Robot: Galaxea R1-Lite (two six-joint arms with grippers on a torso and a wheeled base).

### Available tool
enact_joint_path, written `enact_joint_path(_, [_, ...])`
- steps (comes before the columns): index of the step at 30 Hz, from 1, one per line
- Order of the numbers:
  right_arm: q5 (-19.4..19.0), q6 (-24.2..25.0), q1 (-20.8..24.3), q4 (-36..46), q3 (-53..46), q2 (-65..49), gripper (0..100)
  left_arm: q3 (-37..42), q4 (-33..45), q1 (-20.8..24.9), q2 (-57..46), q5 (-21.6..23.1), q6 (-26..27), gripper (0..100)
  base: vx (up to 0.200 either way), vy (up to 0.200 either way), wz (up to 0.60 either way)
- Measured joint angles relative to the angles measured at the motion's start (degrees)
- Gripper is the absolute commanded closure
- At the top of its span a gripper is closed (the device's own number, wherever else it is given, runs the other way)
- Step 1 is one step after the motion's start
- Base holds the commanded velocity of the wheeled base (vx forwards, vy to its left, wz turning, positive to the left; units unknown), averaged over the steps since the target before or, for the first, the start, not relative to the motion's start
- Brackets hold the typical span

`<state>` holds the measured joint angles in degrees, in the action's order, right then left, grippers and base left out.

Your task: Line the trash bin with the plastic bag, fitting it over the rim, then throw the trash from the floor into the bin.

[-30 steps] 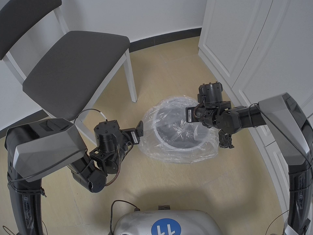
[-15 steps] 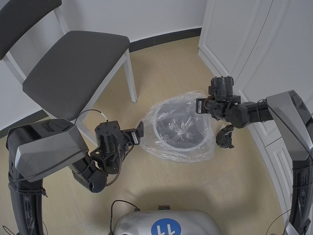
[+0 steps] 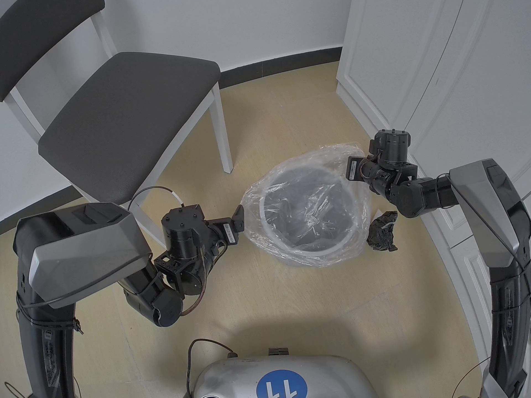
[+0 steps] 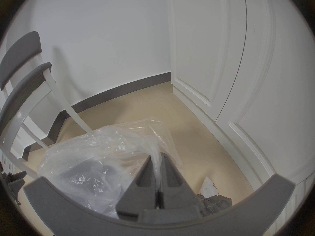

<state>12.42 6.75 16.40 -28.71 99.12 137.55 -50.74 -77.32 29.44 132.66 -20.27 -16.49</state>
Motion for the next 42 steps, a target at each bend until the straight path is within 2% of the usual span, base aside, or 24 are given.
enact_joint_path(6, [-0.39, 0.44, -0.17, -5.1, 0.24, 3.05, 100, -0.04, -2.24, -0.09, 0.96, 0.11, 1.22, 0, 0.0, 0.0, 0.0])
enact_joint_path(11, [-0.9, 1.8, 0.27, -5.53, 0.77, 4.44, 100, -0.11, -2.55, -0.09, 1.82, 0.16, 1.39, 0, 0.0, 0.0, 0.0])
enact_joint_path(21, [-0.93, 8.37, 1.4, -5.64, 5.1, 5.21, 100, -0.28, -2.55, 0.02, 2.55, 0.16, 1.41, 0, 0.0, 0.0, 0.0])
enact_joint_path(29, [-1.91, 9.97, 2.21, -6.31, 6.56, 5.92, 100, -0.26, -2.65, 0.1, 2.76, 0.09, 1.39, 0, 0.0, 0.0, 0.0])
enact_joint_path(30, [-1.97, 10.08, 2.29, -7.03, 6.69, 6.06, 0, -0.28, -2.65, 0.1, 2.79, 0.09, 1.41, 0, 0.0, 0.0, 0.0])
enact_joint_path(35, [-2.52, 10.26, 2.51, -10.75, 7.55, 6.85, 0, -0.44, -2.66, 0.1, 3.12, 0.09, 1.39, 0, 0.0, 0.0, 0.0])
enact_joint_path(42, [-2.61, 10.29, 2.36, -10.64, 6.64, 7.38, 0, -0.52, -2.86, 0.22, 3.8, -0.04, 1.41, 0, 0.0, 0.0, 0.0])
